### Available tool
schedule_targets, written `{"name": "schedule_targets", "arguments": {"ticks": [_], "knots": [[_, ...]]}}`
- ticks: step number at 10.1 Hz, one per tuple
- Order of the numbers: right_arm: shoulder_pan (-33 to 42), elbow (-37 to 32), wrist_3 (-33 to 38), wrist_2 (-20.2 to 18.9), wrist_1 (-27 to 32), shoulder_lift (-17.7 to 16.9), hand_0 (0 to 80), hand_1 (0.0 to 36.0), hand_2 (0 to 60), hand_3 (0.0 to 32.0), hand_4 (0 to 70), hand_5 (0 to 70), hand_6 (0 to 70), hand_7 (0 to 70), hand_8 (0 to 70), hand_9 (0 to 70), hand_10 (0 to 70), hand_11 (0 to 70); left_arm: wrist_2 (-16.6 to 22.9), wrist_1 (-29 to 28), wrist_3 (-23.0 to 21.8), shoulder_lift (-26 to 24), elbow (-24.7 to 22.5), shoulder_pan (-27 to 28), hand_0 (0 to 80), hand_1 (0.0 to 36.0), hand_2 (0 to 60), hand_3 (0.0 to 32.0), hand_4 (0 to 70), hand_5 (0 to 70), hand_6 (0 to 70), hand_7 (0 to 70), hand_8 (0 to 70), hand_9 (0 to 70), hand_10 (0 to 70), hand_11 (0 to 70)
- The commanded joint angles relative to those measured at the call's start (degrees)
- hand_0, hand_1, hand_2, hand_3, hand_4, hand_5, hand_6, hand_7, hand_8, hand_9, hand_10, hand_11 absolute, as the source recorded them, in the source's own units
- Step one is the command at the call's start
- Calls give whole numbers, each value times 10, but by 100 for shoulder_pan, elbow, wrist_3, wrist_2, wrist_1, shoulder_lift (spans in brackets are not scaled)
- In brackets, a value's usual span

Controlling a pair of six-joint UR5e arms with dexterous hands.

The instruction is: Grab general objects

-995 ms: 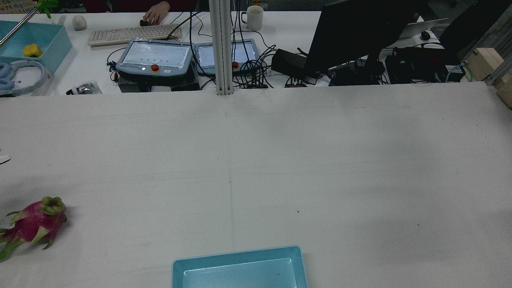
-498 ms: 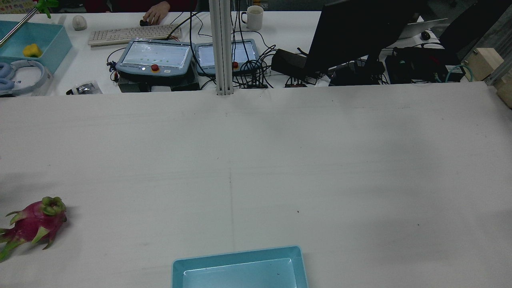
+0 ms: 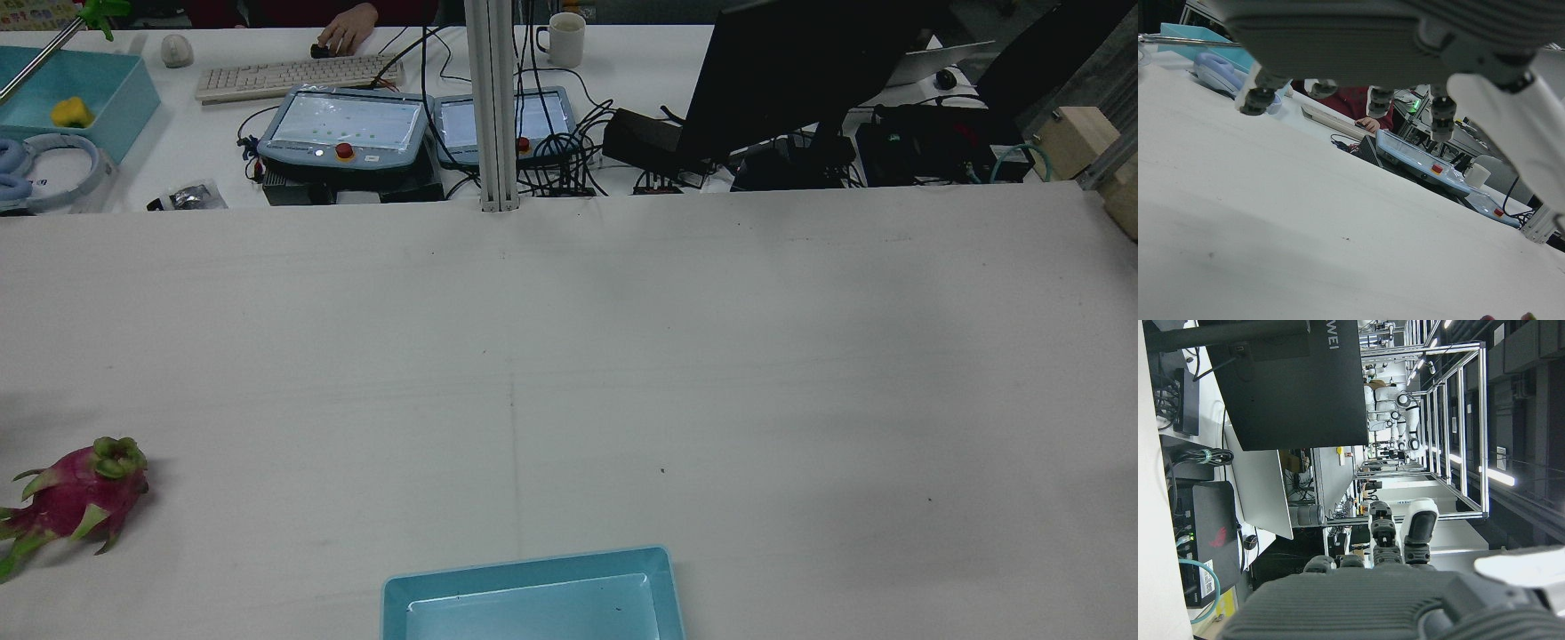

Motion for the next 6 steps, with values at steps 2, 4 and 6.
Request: {"name": "schedule_targets", "arguments": {"ticks": [2,4,6], "knots": [[0,9,0,0,0,0,0,0,0,0,0,0,0,0,0,0,0,0,226,131,-360,21,7,23,562,158,0,320,0,81,0,101,0,6,0,0],[0,0,0,0,0,0,0,0,0,0,0,0,0,0,0,0,0,0,208,227,-731,21,7,32,564,158,0,320,0,79,0,96,0,5,0,0],[0,0,0,0,0,0,0,0,0,0,0,0,0,0,0,0,0,0,217,403,-776,21,7,24,572,165,0,320,0,116,0,117,0,9,0,0]]}}
